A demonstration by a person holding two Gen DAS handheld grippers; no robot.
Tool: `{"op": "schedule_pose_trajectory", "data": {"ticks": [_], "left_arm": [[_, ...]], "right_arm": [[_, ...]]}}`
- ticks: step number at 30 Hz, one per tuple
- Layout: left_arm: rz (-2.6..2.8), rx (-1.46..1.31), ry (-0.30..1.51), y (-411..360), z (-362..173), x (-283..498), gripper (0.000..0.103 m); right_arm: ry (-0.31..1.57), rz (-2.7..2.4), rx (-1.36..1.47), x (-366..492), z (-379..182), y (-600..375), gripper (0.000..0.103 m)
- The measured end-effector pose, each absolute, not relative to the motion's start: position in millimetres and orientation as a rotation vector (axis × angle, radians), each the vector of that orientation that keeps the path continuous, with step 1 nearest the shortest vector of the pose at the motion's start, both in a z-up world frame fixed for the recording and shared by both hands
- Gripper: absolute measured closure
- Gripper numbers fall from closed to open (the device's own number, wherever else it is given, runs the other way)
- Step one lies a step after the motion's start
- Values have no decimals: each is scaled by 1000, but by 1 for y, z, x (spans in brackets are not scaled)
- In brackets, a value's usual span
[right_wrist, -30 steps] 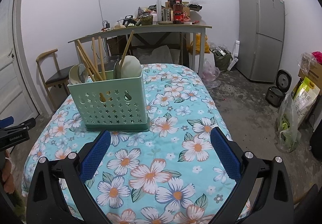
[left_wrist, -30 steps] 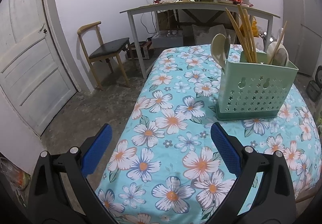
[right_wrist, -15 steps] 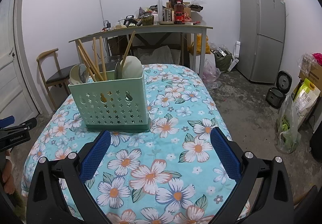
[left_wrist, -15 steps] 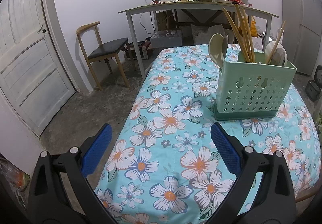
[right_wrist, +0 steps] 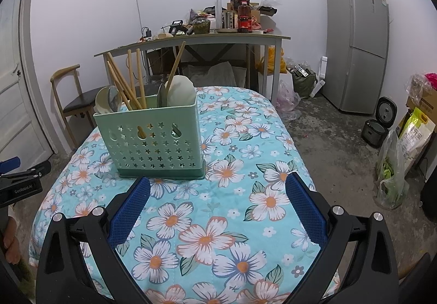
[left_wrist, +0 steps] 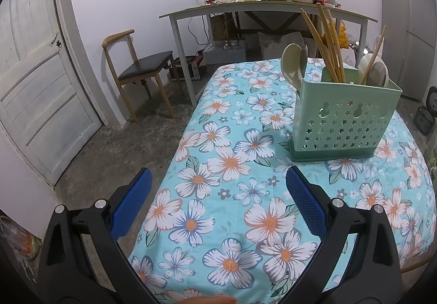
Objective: Organize utensils
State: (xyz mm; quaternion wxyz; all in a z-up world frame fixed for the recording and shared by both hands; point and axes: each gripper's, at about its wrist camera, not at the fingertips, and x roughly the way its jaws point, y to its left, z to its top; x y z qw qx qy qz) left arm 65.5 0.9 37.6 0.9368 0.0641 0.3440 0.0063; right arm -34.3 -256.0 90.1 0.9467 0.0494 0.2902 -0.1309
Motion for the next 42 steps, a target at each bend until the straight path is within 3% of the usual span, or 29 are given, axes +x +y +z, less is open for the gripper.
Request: {"op": "schedule_pose_trajectory", "data": {"ticks": [42], "left_arm": [[-33,178,695,-14,41,62,8]], "right_arm": [[591,-268,100,-34,91,-255,7]]}}
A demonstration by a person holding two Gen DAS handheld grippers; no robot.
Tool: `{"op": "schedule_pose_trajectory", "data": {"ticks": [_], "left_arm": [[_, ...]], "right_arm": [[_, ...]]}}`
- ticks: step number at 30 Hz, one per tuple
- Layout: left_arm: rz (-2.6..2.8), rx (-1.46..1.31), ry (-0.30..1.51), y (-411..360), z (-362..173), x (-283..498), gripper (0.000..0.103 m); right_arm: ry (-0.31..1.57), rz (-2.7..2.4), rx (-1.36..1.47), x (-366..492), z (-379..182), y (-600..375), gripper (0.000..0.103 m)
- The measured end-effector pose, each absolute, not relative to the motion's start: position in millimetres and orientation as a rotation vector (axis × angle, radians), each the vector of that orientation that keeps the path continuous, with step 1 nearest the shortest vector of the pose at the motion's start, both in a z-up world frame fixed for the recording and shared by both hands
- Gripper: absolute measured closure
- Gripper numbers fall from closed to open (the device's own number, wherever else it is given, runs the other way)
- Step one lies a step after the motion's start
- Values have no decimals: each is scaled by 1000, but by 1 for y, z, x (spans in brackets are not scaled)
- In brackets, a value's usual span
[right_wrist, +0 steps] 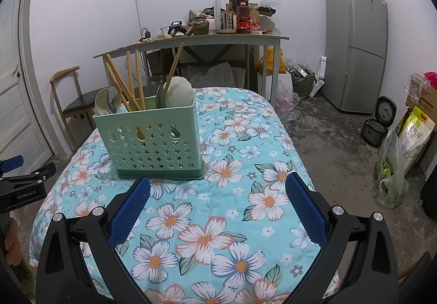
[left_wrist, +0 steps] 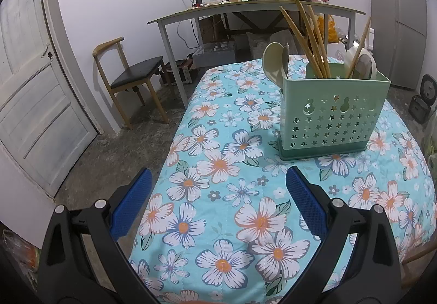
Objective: Organize utensils
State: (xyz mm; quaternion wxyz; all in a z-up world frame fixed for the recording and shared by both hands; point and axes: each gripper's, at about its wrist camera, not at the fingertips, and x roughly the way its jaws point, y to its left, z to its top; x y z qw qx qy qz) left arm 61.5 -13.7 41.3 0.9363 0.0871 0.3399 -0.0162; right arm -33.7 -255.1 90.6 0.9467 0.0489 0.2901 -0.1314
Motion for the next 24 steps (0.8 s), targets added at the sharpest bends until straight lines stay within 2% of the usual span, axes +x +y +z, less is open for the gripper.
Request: {"op": "schedule_pose_trajectory", "data": {"ticks": [24], "left_arm": [[-36,181,691,-15,42,62,8]], "right_arm": [[590,-268,99,-34,91,-254,7]]}}
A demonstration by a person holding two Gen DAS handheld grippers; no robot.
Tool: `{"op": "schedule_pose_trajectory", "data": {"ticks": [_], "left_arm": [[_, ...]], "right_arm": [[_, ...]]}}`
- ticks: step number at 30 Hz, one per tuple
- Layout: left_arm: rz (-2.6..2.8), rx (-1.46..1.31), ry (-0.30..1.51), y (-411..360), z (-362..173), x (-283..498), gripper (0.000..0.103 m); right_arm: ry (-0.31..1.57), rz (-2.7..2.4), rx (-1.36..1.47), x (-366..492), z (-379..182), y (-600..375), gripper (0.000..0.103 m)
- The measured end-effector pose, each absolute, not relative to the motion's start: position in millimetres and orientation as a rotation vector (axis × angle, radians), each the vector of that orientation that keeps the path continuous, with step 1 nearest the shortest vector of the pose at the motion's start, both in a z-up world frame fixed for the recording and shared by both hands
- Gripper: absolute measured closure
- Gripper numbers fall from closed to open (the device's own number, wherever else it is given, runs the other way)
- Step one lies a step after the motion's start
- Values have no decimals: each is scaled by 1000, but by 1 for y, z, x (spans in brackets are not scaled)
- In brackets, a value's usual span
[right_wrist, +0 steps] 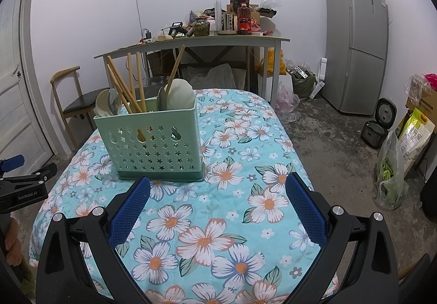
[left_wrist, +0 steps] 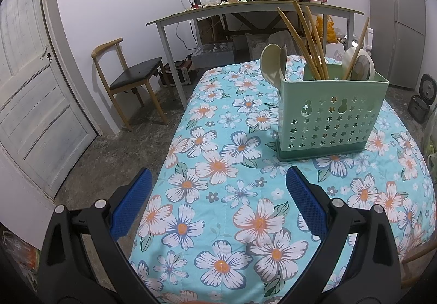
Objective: Organize utensils
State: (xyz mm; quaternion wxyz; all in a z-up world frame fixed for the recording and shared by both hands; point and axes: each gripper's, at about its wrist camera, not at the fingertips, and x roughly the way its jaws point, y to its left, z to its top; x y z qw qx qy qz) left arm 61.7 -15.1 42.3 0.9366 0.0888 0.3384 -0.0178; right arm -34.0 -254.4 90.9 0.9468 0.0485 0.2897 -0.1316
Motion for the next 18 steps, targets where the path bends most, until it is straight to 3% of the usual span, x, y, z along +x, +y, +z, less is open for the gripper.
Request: {"op": "schedule_pose_trajectory", "data": {"ticks": [18], "left_arm": [[-35,181,692,-15,42,63,8]], "right_arm": [[589,-268,98,-34,91,-254,7]]}}
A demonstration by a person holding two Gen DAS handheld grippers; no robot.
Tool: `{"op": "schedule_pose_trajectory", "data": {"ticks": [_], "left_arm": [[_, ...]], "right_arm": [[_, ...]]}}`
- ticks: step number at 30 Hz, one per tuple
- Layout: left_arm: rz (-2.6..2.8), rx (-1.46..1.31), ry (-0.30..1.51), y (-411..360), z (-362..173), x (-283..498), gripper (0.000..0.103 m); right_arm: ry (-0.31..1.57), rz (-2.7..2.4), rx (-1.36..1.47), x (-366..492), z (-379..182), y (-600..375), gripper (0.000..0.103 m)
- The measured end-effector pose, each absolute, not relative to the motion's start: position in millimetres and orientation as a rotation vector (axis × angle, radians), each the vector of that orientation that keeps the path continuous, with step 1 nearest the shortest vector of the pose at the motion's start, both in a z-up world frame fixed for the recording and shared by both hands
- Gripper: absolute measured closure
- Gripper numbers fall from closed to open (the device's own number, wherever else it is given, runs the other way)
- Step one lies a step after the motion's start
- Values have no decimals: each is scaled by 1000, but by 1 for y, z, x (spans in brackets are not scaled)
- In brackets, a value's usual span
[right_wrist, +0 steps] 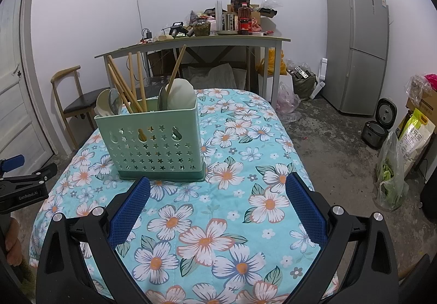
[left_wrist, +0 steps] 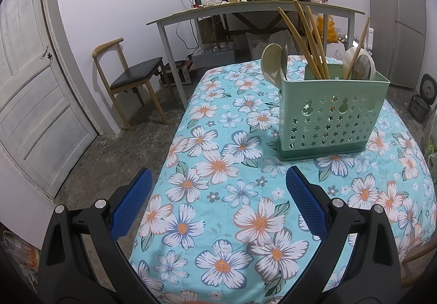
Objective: Organize utensils
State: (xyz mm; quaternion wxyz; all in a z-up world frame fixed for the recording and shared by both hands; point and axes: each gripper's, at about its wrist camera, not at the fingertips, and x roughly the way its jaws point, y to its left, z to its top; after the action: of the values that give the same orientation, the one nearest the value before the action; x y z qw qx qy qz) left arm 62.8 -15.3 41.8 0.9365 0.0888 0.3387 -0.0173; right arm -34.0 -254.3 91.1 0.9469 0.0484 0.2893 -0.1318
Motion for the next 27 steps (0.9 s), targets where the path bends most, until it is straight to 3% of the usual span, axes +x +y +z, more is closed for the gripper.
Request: {"op": "schedule_pose_trajectory", "data": {"ticks": [27], "left_arm": [[-35,181,697,-14,40,63,8]], "right_arm": [[590,-269,99,-34,91,-254,7]]}}
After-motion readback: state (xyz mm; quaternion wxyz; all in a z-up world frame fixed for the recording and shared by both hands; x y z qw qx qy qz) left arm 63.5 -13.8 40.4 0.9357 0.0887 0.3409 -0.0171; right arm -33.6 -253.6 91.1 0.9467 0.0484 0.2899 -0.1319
